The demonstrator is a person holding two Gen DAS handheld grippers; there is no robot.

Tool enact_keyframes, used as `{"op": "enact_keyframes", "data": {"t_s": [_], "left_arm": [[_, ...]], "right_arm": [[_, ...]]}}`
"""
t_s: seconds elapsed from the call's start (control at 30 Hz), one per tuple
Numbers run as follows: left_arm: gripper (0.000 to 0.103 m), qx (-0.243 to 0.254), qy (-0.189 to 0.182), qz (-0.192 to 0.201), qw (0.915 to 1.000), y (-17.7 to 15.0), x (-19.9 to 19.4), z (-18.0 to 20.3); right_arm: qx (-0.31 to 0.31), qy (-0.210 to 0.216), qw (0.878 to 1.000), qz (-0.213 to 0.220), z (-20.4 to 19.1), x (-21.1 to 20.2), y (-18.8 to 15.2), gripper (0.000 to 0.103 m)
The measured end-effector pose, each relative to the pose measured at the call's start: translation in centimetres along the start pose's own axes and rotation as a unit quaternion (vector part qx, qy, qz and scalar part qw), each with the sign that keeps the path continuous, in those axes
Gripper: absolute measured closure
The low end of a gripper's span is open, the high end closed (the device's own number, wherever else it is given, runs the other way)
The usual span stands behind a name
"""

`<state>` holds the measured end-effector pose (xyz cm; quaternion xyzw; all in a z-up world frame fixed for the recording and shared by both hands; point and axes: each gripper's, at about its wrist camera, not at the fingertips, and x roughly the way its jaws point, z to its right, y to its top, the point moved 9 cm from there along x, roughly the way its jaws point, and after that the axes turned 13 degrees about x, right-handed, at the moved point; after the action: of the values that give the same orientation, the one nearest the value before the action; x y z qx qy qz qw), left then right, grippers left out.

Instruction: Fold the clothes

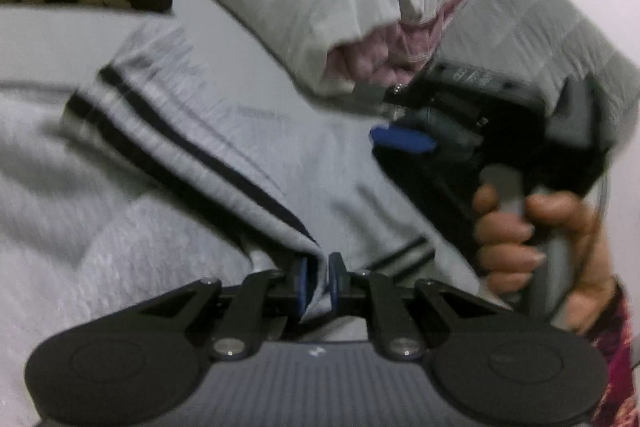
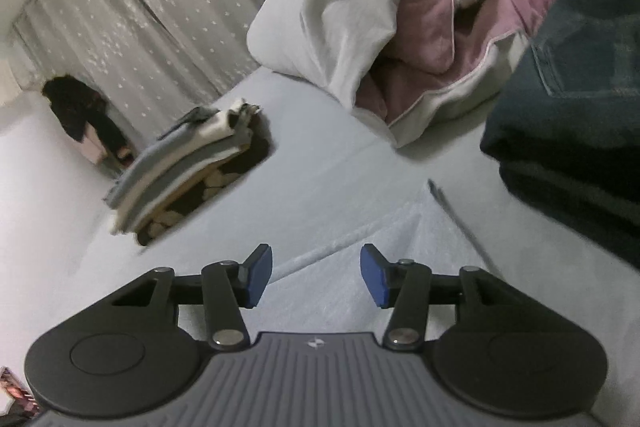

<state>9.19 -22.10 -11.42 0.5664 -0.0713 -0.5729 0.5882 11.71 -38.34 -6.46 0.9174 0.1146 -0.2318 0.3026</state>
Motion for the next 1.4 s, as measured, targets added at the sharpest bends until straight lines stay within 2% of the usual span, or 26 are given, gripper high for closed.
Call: {"op": "enact_keyframes", "data": {"t_s": [0.17,0.3,0.4,0.43,0.57,0.67,0.77,0.83,0.9,0.93,0.97,1.0,1.03,1.1,1.2,1.3,1.4], "left_arm": [[0.091,0.007,-0.015,-0.034,0.9993,-2.1,1.1,0.8],[0.078,0.016,-0.026,-0.048,0.9984,-3.0,0.5,1.7],[0.070,0.016,-0.027,-0.037,0.9988,-3.3,-1.2,1.8],[0.065,0.010,-0.024,-0.030,0.9992,-3.3,-2.0,1.4],[0.062,-0.025,0.013,-0.002,0.9996,-3.2,-5.3,-1.3],[0.060,-0.051,0.052,0.014,0.9972,-3.2,-6.8,-3.6],[0.060,-0.076,0.066,0.028,0.9945,-3.3,-7.6,-5.1],[0.060,-0.083,0.074,0.030,0.9933,-3.3,-7.6,-5.8],[0.060,-0.086,0.079,0.028,0.9928,-3.4,-8.0,-6.3],[0.060,-0.087,0.081,0.028,0.9925,-3.4,-8.1,-6.4],[0.060,-0.087,0.083,0.027,0.9924,-3.4,-7.9,-6.4],[0.060,-0.085,0.085,0.026,0.9923,-3.3,-7.8,-6.4],[0.060,-0.082,0.088,0.025,0.9924,-3.2,-7.8,-6.5],[0.059,-0.076,0.094,0.022,0.9925,-2.9,-7.7,-6.5],[0.056,-0.080,0.102,0.027,0.9913,-2.9,-8.2,-7.1],[0.056,-0.091,0.105,0.028,0.9899,-2.9,-8.1,-7.8],[0.056,-0.100,0.106,0.025,0.9890,-3.2,-8.0,-8.3]], "right_arm": [[-0.008,0.031,0.999,-0.033,-0.7,-1.0,-2.1,0.048],[-0.040,0.067,0.995,-0.063,-2.8,-0.7,-4.4,0.045],[-0.076,0.100,0.989,-0.081,-4.4,-0.5,-6.3,0.044],[-0.087,0.111,0.986,-0.086,-4.8,-0.4,-6.9,0.044],[-0.142,0.122,0.977,-0.103,-6.0,0.0,-9.4,0.043],[-0.200,0.116,0.968,-0.097,-7.1,0.2,-11.1,0.043],[-0.254,0.116,0.956,-0.086,-8.4,0.5,-12.6,0.043],[-0.287,0.105,0.950,-0.069,-9.0,1.0,-13.2,0.044],[-0.322,0.076,0.942,-0.050,-9.0,1.8,-13.6,0.052],[-0.332,0.061,0.941,-0.038,-8.8,1.8,-13.4,0.077],[-0.339,0.047,0.939,-0.026,-8.6,1.8,-13.1,0.093],[-0.347,0.032,0.937,-0.014,-8.4,1.7,-12.8,0.093],[-0.337,0.022,0.941,-0.002,-8.0,1.3,-12.1,0.095],[-0.286,-0.016,0.958,0.021,-6.8,-0.2,-9.4,0.098],[-0.225,-0.049,0.972,0.049,-4.7,-3.3,-5.8,0.098],[-0.197,-0.073,0.977,0.035,-1.4,-5.4,-5.0,0.098],[-0.194,-0.128,0.973,0.016,2.1,-5.5,-5.4,0.101]]}}
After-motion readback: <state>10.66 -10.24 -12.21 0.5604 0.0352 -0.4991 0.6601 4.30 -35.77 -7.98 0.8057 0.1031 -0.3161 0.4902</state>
